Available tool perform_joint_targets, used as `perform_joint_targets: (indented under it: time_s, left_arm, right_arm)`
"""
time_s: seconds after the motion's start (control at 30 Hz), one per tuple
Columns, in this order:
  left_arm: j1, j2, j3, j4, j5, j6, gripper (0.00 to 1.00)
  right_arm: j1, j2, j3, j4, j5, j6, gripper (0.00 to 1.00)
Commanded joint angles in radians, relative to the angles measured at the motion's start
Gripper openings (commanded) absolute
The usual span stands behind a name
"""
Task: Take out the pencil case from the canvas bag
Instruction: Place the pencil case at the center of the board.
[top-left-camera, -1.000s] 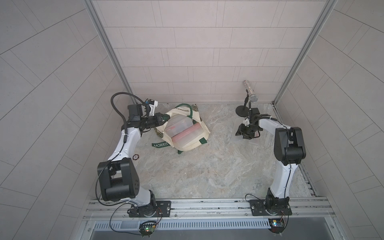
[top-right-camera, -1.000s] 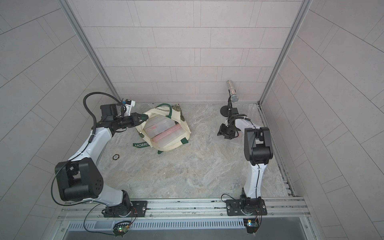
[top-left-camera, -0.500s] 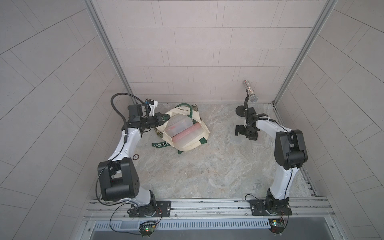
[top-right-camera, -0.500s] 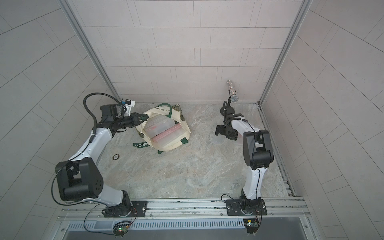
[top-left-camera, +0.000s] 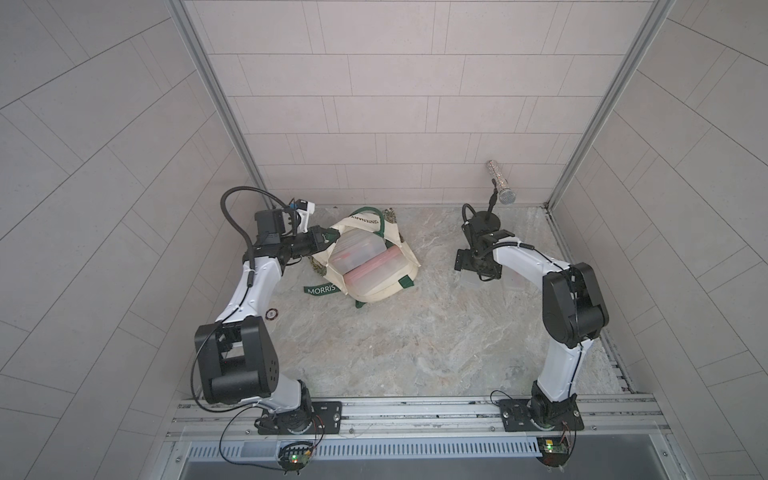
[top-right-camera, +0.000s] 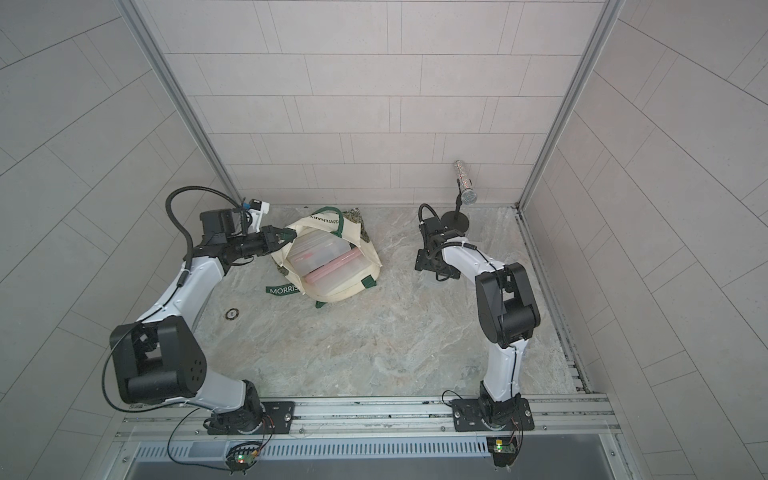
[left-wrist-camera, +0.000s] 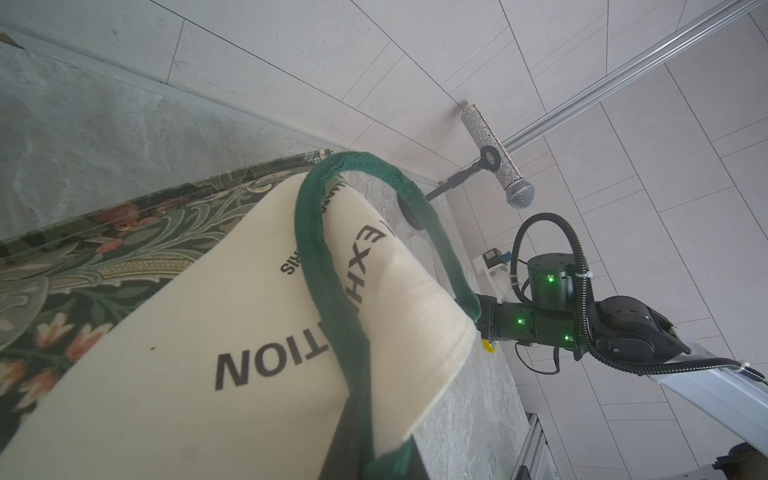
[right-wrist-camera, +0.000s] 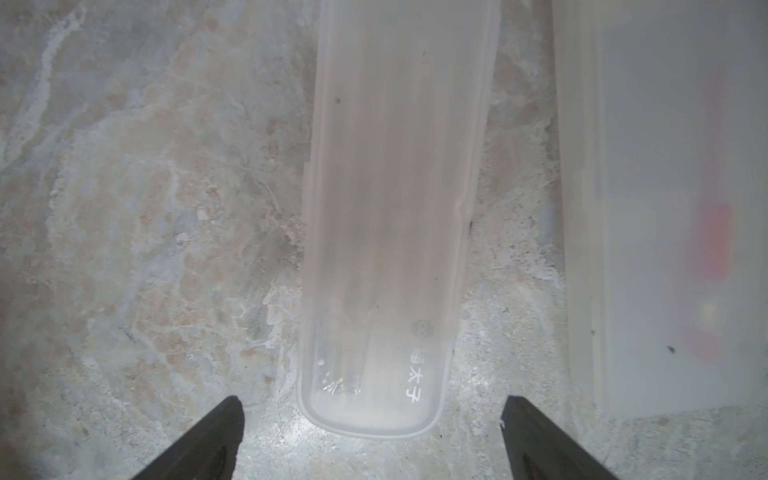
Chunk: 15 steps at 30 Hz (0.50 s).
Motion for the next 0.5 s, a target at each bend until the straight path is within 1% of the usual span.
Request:
perform_joint_targets:
  time_s: [0.0, 0.2, 0.47]
  left_arm:
    - [0.017, -0.051, -0.003, 0.057, 0.044, -0.010, 0.00]
    - [0.022, -0.051, -0.007, 0.066, 0.043, -0.020, 0.00]
    - [0.024, -0.045, -0.017, 0.086, 0.043, -0.034, 0.00]
  right_arm:
    - [0.000, 0.045, 0.041, -0.019, 0.051, 0.026, 1.00]
    - [-0.001, 0.105, 0.074, -0.019, 0.053, 0.041, 0.99]
    - [-0.017, 0.168, 0.084, 0.002, 0.009, 0.052, 1.00]
